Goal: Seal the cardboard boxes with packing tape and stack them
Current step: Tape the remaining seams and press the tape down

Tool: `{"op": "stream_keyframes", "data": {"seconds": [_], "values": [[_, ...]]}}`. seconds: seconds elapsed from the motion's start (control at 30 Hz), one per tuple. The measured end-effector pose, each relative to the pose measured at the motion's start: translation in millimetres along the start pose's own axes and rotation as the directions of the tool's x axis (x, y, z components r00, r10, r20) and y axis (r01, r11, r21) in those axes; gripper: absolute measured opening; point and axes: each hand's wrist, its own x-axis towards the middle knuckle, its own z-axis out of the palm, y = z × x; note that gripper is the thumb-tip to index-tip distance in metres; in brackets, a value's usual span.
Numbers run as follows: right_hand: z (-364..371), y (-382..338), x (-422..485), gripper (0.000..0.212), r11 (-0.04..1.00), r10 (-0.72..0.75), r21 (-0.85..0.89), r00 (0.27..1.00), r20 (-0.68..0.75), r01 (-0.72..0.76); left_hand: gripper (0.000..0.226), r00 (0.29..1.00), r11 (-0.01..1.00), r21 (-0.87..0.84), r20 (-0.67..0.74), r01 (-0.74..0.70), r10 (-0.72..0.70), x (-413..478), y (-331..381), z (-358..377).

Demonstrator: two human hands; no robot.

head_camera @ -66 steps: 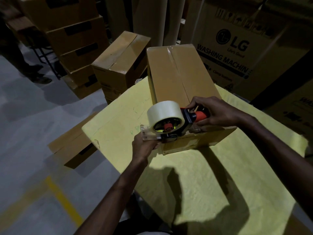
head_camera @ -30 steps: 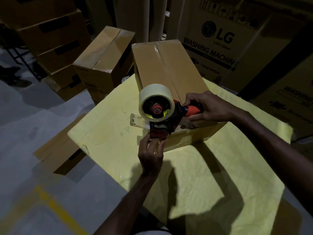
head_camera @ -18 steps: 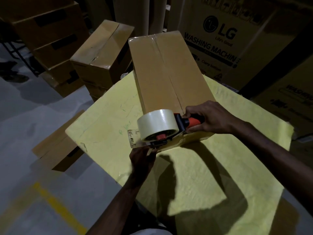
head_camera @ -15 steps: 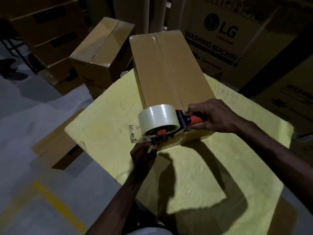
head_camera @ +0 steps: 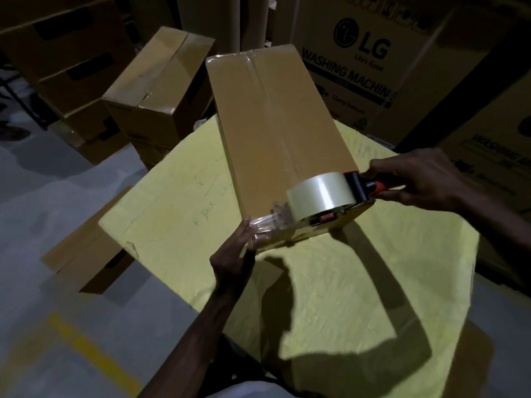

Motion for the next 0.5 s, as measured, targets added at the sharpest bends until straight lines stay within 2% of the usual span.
{"op": "stream_keyframes", "data": {"seconds": [0.07,0.17,0.23,0.3,0.37,0.43,0.5], "values": [[-7,13,-13,0.034,0.998,0.059,-0.021,0.998,-0.02,-0.06,0.049,0.997,0.997,0.009,-0.016,-0.081,0.081,-3,-8,1],[-10,17,-21,0.036,0.993,0.114,0.01,0.992,-0.046,-0.114,0.035,0.995,0.996,-0.006,-0.018,-0.094,0.093,3,-2,9],[-10,16,-20,0.035,0.992,0.13,0.015,0.99,-0.056,-0.129,0.026,0.993,0.99,0.079,-0.015,-0.113,0.114,2,-2,12],[-10,15,-21,0.034,0.99,0.143,0.008,0.988,-0.057,-0.143,0.027,0.994,0.972,0.207,0.007,-0.108,0.109,-2,0,15],[-10,16,-22,0.034,0.987,0.159,0.008,0.986,-0.051,-0.159,0.04,0.982,0.933,0.316,0.131,-0.174,0.139,-5,10,19],[-11,15,-23,0.035,0.986,0.165,0.014,0.985,-0.046,-0.164,0.049,0.936,0.877,0.386,0.309,-0.286,0.169,-3,24,24],[-13,13,-24,0.034,0.987,0.163,0.014,0.986,-0.042,-0.163,0.055,0.909,0.821,0.451,0.374,-0.351,0.183,1,38,31]]}}
